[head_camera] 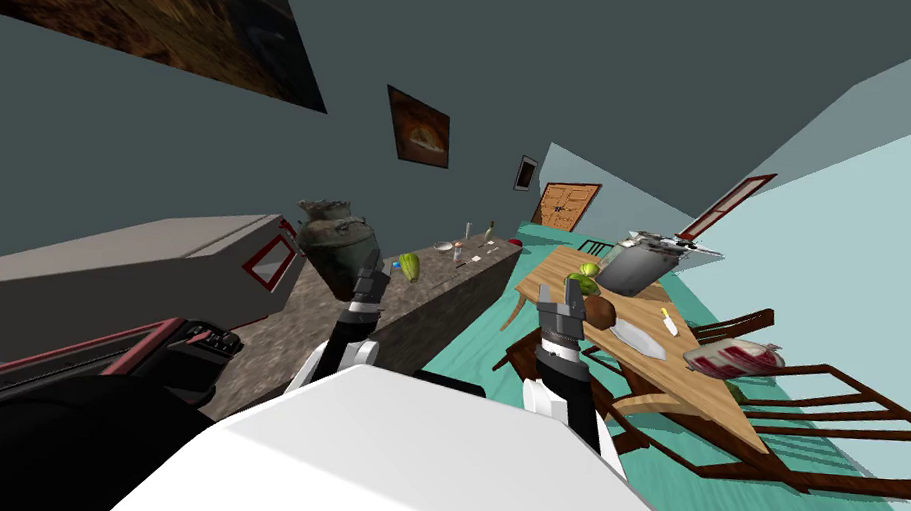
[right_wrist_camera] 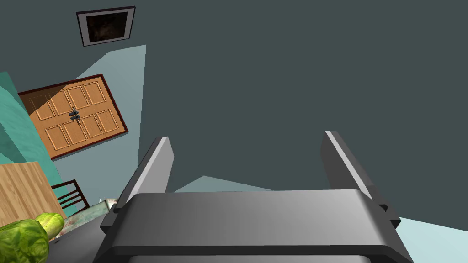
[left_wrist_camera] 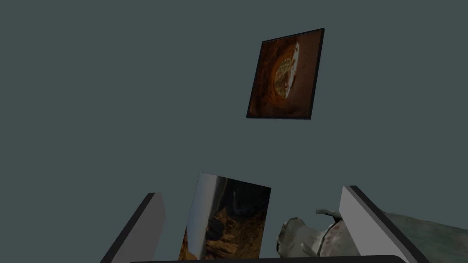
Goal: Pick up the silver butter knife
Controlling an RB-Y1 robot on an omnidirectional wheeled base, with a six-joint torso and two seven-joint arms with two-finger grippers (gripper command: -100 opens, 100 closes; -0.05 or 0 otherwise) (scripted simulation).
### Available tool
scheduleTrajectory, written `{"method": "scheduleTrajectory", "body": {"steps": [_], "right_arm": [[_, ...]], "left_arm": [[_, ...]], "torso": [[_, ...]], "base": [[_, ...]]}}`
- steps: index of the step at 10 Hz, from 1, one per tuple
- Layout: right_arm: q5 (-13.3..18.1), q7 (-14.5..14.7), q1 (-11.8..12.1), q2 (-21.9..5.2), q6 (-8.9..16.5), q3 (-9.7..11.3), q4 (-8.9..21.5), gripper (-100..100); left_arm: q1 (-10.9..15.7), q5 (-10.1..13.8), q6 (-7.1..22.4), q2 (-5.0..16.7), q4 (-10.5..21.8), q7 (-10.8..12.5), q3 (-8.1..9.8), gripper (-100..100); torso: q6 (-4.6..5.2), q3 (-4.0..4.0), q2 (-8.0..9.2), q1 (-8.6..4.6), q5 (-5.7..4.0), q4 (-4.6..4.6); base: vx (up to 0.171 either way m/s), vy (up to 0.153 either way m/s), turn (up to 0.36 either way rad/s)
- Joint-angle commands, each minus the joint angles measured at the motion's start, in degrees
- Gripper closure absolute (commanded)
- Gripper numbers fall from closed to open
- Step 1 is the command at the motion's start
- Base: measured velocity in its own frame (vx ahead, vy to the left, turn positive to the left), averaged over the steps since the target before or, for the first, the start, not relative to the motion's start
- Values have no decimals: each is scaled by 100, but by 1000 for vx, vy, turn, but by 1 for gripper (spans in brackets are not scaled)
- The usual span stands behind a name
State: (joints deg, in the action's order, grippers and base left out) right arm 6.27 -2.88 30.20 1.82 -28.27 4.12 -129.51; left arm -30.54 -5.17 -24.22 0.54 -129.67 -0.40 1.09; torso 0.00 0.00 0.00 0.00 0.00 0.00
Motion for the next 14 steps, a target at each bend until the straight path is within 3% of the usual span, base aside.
{"method": "scheduleTrajectory", "body": {"steps": [1,4,5,7,14], "right_arm": [[0,0,0,0,0,0,0,0],[0,0,0,0,0,0,0,0],[0,0,0,0,0,0,0,0],[0,0,0,0,0,0,0,0],[0,0,0,0,0,0,0,0]], "left_arm": [[66,10,126,170,50,42,26,-100],[329,49,586,514,243,214,128,-100],[329,49,629,514,243,214,128,-100],[598,91,1061,704,430,396,230,-100],[1109,173,2119,925,762,752,422,-100]], "torso": [[0,0,0,0,0,0],[1,2,4,-2,0,1],[1,3,5,-6,-1,1],[2,3,5,-4,-1,1],[1,4,8,-6,-1,2]], "base": [[-3,-5,-32],[-14,-15,-63],[-16,-14,-31],[-21,-15,-96],[-22,-15,-65]]}}
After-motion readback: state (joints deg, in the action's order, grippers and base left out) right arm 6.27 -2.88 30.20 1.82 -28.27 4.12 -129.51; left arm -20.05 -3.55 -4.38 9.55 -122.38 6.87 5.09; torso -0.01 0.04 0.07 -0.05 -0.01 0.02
